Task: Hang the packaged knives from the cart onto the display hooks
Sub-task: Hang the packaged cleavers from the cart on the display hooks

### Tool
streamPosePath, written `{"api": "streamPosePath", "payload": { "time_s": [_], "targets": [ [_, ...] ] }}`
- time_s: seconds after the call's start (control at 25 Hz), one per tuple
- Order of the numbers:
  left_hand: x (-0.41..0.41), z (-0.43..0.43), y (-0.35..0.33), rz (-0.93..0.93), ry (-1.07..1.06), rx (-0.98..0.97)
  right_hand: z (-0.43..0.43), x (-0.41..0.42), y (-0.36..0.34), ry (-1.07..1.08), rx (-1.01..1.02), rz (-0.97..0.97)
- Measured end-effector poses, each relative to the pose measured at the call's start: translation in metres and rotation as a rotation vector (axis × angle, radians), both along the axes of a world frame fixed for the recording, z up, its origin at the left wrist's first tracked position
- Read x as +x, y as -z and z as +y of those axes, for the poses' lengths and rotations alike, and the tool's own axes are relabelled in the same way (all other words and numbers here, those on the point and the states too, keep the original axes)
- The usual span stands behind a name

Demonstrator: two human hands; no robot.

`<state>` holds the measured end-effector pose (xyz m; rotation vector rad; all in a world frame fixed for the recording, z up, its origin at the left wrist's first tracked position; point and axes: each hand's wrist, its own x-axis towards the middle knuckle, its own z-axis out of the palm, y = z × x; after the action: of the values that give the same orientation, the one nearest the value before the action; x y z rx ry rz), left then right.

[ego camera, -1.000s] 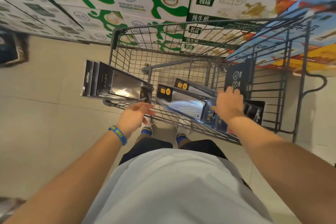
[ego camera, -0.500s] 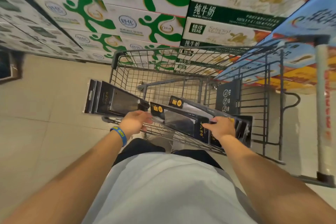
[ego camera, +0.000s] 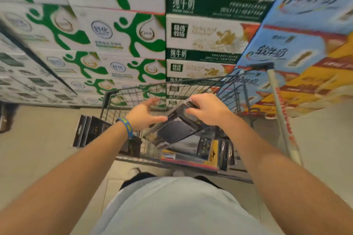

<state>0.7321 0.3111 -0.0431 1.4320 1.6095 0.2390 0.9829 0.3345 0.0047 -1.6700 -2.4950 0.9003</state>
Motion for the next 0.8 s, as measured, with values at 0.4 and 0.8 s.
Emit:
{"api": "streamPosePath", "payload": {
  "time_s": [0.4, 0.8],
  "targets": [
    [-0.025, 0.037, -0.089, -0.366, 0.159, 0.147, 0.056, -0.039, -0.251, -0.175, 0.519, 0.293],
    [-0.042, 0.043, -0.187, -0.65, -0.271, 0.612, 0.086, -0.12, -0.265, 0.571, 0.77, 0.67]
  ]
}}
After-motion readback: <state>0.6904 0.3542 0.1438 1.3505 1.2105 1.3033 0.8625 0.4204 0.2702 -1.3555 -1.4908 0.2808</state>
